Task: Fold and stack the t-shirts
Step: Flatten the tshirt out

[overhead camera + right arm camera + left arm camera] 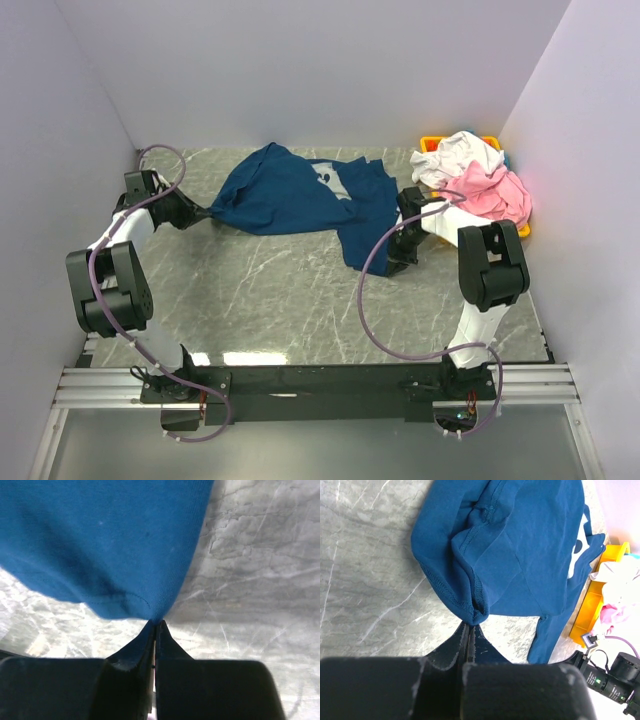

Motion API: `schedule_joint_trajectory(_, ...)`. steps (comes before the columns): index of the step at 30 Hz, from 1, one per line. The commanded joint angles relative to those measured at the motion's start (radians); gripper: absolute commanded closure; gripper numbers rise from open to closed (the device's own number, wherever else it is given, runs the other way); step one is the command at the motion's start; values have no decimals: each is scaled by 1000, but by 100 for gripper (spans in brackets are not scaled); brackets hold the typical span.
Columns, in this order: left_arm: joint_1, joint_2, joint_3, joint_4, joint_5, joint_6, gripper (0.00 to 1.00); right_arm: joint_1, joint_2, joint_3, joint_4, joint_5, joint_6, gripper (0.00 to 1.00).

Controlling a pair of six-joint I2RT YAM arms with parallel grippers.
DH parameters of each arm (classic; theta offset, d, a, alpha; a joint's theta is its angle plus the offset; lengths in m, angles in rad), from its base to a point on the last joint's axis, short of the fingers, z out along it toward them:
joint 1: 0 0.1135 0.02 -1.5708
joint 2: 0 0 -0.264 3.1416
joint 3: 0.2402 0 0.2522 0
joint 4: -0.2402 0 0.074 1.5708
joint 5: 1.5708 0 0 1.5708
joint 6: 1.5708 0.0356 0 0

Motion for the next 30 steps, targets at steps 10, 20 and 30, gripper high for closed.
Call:
schedule_joint_trajectory(10,-6,68,356,159,24,-181,100,-53,-30,671,-265,47,-38,100)
schedule_joint_trajectory(20,-12,-72,659,178,-117,-240,100,-81,-135,1191,-224,155,-66,100)
schedule_joint_trajectory(30,-10,-512,409,325,-474,-177,100,-81,-542,948,420,243,-121,100)
